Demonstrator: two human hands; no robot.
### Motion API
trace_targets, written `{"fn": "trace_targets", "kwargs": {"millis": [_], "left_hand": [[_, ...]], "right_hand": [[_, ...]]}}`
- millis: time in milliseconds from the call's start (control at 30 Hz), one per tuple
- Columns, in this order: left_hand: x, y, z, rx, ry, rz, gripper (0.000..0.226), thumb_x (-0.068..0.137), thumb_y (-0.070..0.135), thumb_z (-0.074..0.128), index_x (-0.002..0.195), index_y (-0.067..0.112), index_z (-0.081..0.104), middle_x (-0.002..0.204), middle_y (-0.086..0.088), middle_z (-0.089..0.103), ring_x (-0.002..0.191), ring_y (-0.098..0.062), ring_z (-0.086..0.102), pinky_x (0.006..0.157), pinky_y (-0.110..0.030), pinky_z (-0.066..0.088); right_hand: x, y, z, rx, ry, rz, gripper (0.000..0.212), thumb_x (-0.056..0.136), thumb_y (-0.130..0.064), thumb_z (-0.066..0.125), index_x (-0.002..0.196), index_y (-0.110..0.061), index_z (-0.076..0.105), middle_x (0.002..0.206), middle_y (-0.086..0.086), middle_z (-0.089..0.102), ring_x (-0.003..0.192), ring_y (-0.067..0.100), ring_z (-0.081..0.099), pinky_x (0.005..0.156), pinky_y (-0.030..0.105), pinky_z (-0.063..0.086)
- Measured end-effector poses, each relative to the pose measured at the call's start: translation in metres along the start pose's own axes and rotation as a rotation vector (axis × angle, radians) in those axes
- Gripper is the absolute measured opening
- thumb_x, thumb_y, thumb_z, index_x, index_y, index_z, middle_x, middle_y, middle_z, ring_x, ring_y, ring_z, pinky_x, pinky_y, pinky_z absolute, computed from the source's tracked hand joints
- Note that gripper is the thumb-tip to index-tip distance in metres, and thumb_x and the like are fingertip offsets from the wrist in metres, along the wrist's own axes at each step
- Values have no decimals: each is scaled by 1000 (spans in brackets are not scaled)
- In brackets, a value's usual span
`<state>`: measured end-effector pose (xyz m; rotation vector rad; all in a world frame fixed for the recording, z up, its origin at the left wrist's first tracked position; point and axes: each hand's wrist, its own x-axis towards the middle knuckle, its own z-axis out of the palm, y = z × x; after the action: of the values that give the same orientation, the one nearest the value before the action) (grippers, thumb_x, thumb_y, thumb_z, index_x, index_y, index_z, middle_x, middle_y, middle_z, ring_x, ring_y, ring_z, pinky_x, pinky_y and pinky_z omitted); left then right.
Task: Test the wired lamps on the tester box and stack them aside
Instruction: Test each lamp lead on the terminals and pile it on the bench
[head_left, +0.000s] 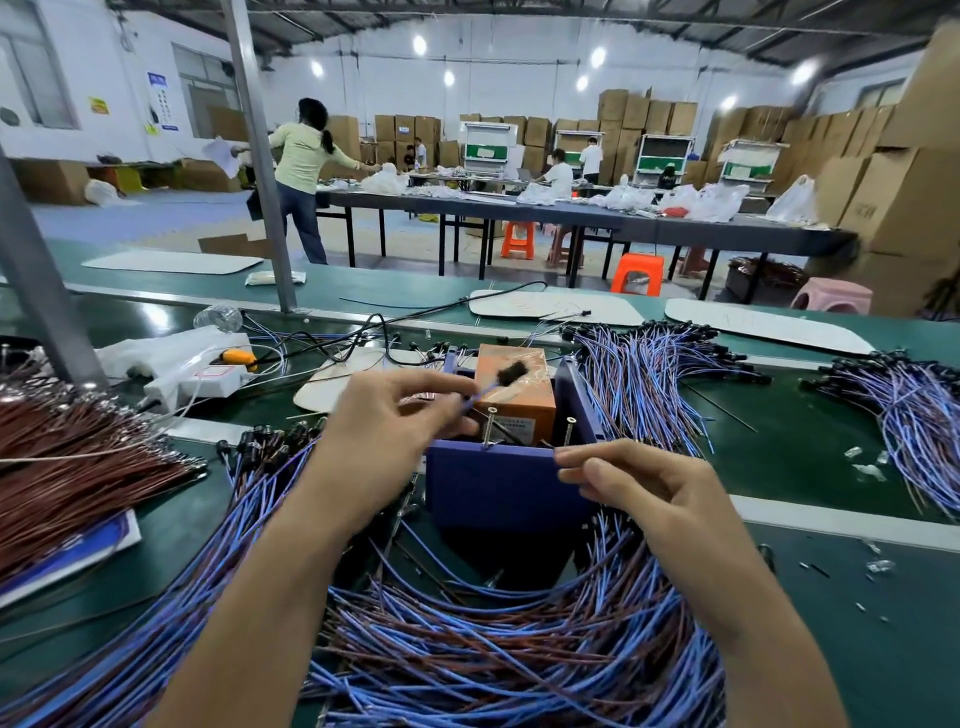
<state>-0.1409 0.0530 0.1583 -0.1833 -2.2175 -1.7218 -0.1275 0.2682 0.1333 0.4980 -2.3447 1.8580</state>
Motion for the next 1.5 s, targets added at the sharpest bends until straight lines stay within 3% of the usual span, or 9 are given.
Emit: {"fn": "trace_targets", "kwargs": {"millis": [100, 233, 467, 600, 800, 1067, 1167, 1300, 1500], "left_hand": [[-15, 10, 32, -29, -169, 79, 26, 87, -4, 61, 88, 20, 73, 86, 4, 75, 79, -8, 72, 70, -13, 53], [-18, 2, 51, -81, -177, -1, 14, 90, 5, 62, 98, 15, 65, 94, -2, 70, 64, -13, 70, 64, -21, 57], [-4, -16, 27, 34, -466, -120, 11, 94, 19, 57, 93, 17, 68, 74, 0, 73, 44, -7, 45, 48, -16, 41], [4, -22, -1, 116, -522, -148, 11, 89, 20, 65, 83, 19, 74, 72, -2, 72, 50, -9, 47, 51, -16, 42], [10, -30, -28, 188, -491, -230, 9, 82, 22, 71, 75, 18, 75, 71, -4, 72, 58, -9, 53, 52, -14, 42], [10, -29, -35, 181, -458, -223, 9, 82, 23, 72, 79, 15, 75, 73, -7, 72, 63, -10, 55, 54, -14, 42], [9, -28, -28, 213, -498, -175, 8, 84, 22, 70, 77, 20, 75, 71, -2, 72, 62, -8, 53, 53, -13, 40], [7, -27, -14, 247, -568, -129, 10, 86, 22, 69, 78, 25, 75, 72, 3, 73, 59, -1, 55, 54, -12, 41], [5, -25, 6, 203, -573, -73, 9, 87, 9, 65, 86, 18, 63, 67, 5, 71, 55, -2, 54, 52, -12, 42]], "right_hand": [[-3, -7, 6, 141, -139, -44, 21, 89, -22, 56, 96, -23, 77, 98, 1, 75, 98, 14, 69, 89, 25, 53], [0, -5, 7, 224, -9, 6, 22, 89, -17, 56, 94, -20, 78, 94, 6, 75, 91, 20, 71, 83, 29, 57], [7, 8, -6, 408, 702, 103, 19, 89, 5, 59, 81, -12, 63, 79, 7, 67, 58, 12, 69, 56, 18, 56], [8, 19, -15, 87, 861, 144, 23, 91, 3, 55, 84, -19, 54, 79, -4, 59, 48, 8, 60, 52, 24, 53], [8, 26, -9, -341, 751, 179, 30, 90, 9, 46, 96, -19, 55, 85, -5, 61, 60, 12, 51, 51, 22, 33], [7, 29, -8, -522, 632, 287, 25, 90, 3, 49, 93, -18, 61, 87, 8, 66, 69, 22, 56, 51, 23, 37], [7, 25, -6, -605, 506, 365, 13, 92, -16, 56, 99, -22, 65, 90, 11, 67, 95, 33, 57, 74, 36, 50], [7, 11, 7, -827, 283, 509, 33, 93, -37, 53, 125, -29, 57, 129, 16, 57, 133, 35, 33, 106, 45, 37], [1, -15, 41, -329, -81, 91, 39, 89, -5, 57, 116, -32, 63, 104, -14, 68, 97, 0, 64, 87, 14, 49]]}}
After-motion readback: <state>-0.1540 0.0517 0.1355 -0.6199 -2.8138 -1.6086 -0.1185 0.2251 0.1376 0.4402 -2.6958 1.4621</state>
